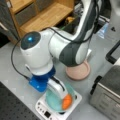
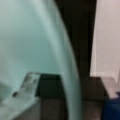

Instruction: Pick up the pan. Place the pan on the table. Pick up the bowl. Place the bowl on the stove.

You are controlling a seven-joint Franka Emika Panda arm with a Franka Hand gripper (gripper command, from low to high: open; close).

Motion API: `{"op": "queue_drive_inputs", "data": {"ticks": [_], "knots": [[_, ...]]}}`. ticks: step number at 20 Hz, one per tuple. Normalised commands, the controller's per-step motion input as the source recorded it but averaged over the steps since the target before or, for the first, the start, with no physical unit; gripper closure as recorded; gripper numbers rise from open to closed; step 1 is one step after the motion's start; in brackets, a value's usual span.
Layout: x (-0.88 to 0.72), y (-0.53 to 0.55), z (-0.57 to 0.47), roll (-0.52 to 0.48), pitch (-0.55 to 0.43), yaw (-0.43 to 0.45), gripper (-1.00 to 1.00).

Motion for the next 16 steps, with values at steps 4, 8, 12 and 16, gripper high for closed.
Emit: {"op": "queue_drive_inputs", "data": {"ticks": [4, 8, 12, 16], "knots": [[-0.29, -0.04, -0.14, -0.217, -0.232, 0.038, 1.00], [-0.28, -0.02, -0.14, -0.230, -0.213, 0.048, 1.00], [-0.27, 0.00, -0.13, -0.238, -0.191, 0.051, -1.00], [-0.27, 0.02, -0.15, -0.265, -0.176, 0.045, -1.00]]}}
